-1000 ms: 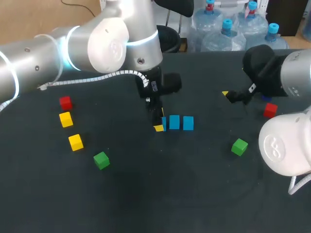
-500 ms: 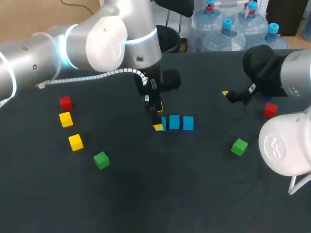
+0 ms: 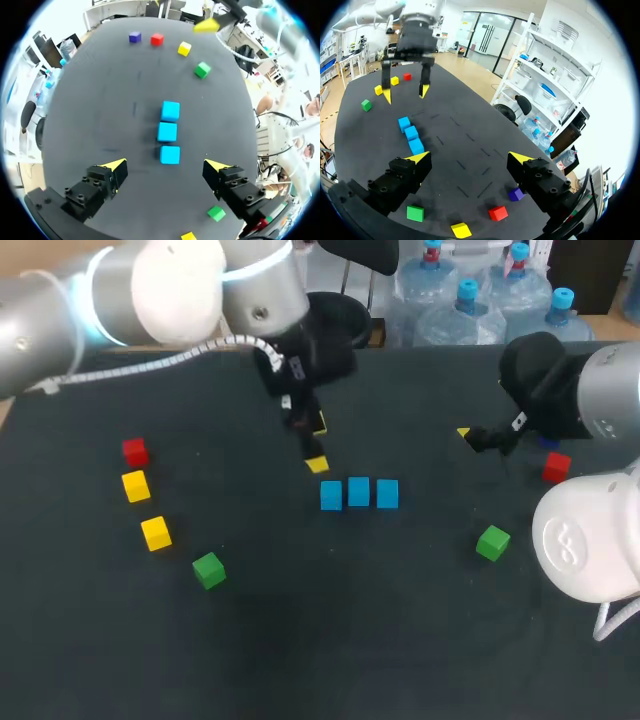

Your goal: Place the blue cubes, place green cubes on the blue cubes, place the yellow cubes on the green cubes, then place the red cubes on the yellow cubes, and place purple cube on the red cubes.

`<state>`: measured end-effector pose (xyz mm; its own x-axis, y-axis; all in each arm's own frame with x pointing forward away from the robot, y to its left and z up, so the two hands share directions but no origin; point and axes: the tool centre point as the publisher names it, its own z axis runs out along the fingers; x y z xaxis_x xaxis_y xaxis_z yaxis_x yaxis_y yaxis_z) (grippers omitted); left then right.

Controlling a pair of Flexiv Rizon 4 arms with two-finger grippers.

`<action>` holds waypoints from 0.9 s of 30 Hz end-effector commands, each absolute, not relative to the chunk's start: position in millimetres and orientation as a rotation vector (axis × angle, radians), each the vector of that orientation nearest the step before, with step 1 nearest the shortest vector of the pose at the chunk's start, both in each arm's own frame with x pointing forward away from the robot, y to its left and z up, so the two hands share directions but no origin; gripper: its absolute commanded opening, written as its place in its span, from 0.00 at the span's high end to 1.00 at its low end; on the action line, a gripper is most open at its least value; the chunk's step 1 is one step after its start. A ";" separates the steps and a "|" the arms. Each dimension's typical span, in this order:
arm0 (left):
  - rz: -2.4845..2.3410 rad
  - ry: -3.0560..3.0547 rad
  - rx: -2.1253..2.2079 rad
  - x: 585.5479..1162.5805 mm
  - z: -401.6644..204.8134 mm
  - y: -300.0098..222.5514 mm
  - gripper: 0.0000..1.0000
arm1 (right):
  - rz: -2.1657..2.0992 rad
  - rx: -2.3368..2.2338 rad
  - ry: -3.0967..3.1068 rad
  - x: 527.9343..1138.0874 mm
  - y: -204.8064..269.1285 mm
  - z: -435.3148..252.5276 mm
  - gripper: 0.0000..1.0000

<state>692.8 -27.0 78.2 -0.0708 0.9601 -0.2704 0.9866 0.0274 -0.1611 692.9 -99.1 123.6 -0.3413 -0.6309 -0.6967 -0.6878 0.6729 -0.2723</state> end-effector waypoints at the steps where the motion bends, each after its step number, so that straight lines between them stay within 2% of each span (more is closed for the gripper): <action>1: -0.375 2.141 2.021 665.5 85.8 -16.0 0.44 | 0.089 -1.017 2.063 692.7 -99.7 124.6 0.00; 2: -0.365 2.136 2.010 662.6 84.2 -16.2 0.82 | 0.089 -1.017 2.063 692.7 -99.7 124.6 0.00; 3: -0.364 2.135 2.009 659.0 81.9 -16.3 1.00 | 0.089 -1.017 2.063 692.7 -99.7 124.6 0.00; 16: -0.305 2.144 1.853 629.2 63.2 -16.1 1.00 | 0.089 -1.017 2.063 692.7 -99.7 124.6 0.00; 27: -0.250 2.088 2.000 611.3 33.7 -11.3 1.00 | 0.089 -1.017 2.063 692.7 -99.7 124.6 0.00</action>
<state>614.1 -10.7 39.0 -0.0350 0.9560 -0.2912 0.9986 0.0449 0.0271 693.0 -99.1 123.6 -0.3414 -0.6309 -0.6967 -0.6878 0.6729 -0.2723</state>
